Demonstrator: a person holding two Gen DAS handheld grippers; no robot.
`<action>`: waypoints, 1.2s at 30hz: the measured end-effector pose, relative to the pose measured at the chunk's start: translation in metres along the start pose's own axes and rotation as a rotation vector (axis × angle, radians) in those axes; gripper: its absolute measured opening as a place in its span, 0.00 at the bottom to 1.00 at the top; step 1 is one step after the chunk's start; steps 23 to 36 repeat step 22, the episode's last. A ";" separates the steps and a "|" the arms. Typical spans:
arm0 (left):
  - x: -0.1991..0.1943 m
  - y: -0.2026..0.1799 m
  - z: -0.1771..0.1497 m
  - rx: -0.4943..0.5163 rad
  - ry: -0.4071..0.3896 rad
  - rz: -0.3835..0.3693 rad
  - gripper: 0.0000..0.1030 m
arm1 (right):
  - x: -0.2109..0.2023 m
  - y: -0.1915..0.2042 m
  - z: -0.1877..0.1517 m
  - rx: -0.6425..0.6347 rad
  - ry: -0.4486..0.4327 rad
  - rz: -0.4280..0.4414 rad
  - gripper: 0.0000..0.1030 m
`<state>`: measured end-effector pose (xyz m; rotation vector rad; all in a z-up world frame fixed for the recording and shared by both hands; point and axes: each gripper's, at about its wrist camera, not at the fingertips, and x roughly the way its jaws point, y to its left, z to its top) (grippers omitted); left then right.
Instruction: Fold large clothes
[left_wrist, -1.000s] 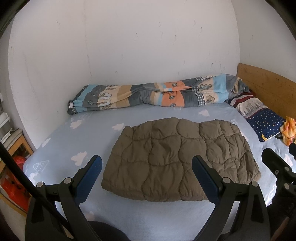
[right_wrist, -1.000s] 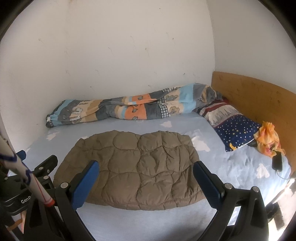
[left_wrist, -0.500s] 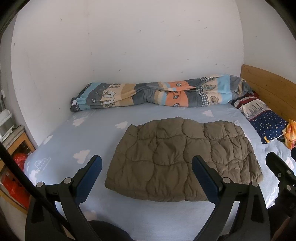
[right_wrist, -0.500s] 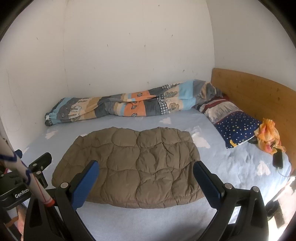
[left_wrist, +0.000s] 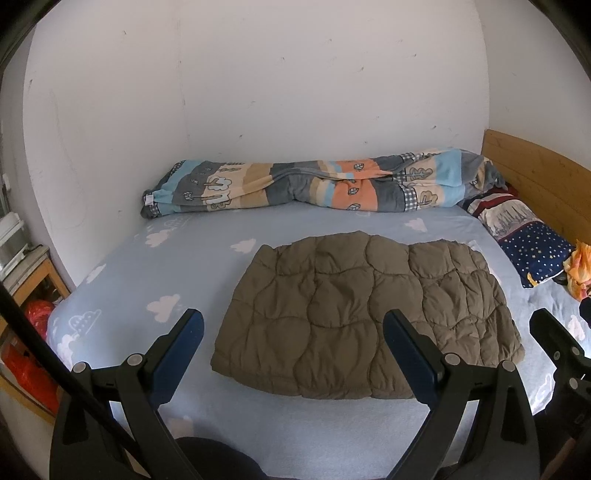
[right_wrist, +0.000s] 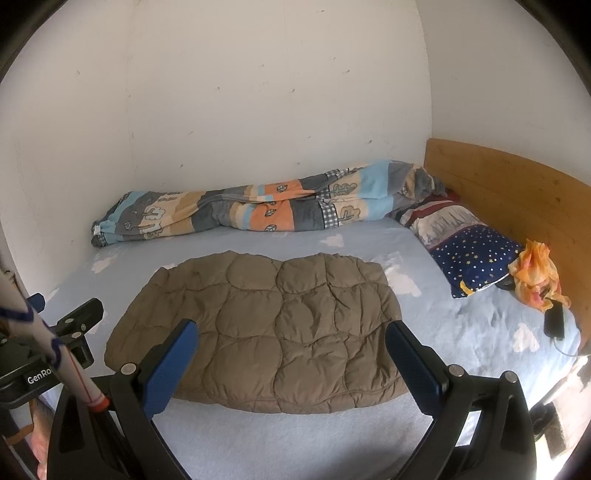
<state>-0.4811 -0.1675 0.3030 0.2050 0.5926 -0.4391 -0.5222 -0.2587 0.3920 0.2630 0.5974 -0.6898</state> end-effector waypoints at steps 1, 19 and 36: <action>0.000 0.000 0.000 0.001 0.001 -0.002 0.94 | 0.000 0.000 0.000 0.000 0.000 0.000 1.00; 0.000 0.007 0.004 -0.037 0.030 -0.039 0.94 | 0.004 0.000 0.001 0.007 0.018 0.007 1.00; 0.001 0.011 0.007 -0.044 0.052 -0.068 0.94 | 0.004 -0.001 0.000 0.006 0.016 0.007 1.00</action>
